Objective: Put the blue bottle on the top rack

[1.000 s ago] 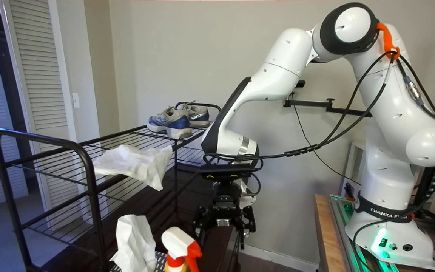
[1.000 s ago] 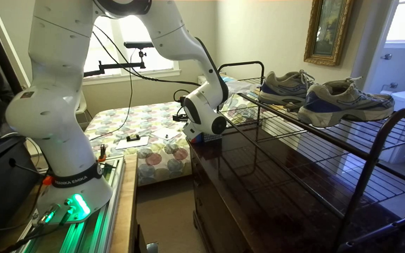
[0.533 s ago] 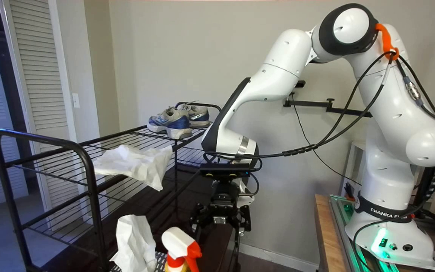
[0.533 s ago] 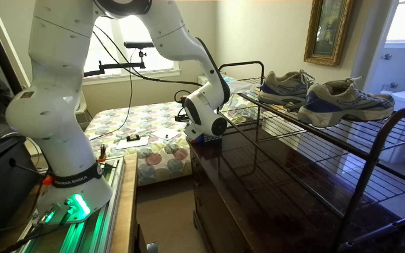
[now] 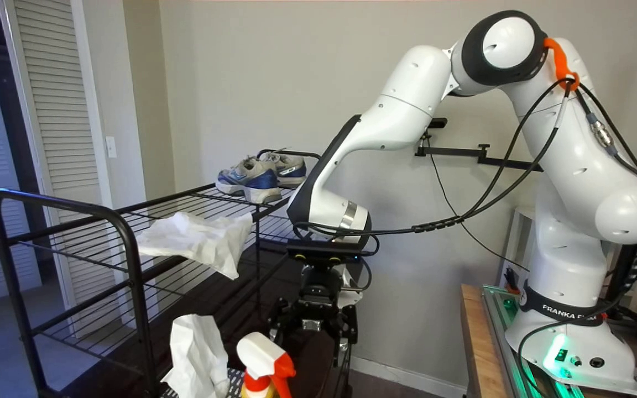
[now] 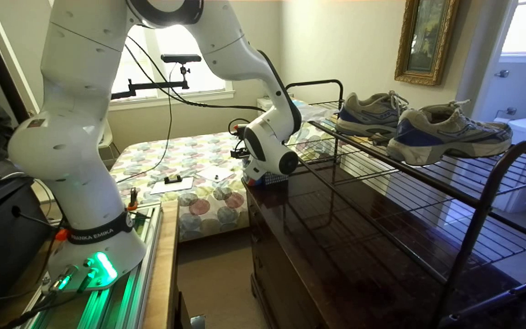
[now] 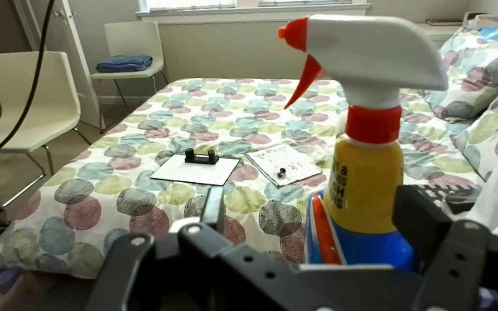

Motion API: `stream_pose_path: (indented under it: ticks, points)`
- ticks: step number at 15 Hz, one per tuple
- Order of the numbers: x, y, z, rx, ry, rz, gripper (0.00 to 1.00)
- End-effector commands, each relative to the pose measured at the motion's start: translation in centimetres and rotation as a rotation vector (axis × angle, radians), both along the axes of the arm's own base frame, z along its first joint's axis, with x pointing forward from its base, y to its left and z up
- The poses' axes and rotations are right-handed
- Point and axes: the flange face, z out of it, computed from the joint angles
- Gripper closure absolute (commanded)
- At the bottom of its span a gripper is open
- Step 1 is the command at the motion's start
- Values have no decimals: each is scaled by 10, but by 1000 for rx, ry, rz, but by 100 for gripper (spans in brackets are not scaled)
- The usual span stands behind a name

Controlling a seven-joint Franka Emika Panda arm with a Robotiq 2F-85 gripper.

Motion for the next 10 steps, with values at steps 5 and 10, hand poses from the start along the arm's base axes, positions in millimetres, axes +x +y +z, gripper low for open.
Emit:
stream_pose_path:
  ticks: [5, 10]
  points:
    - [21, 53, -12, 33, -74, 59, 0]
    - [29, 64, -12, 18, -101, 57, 0]
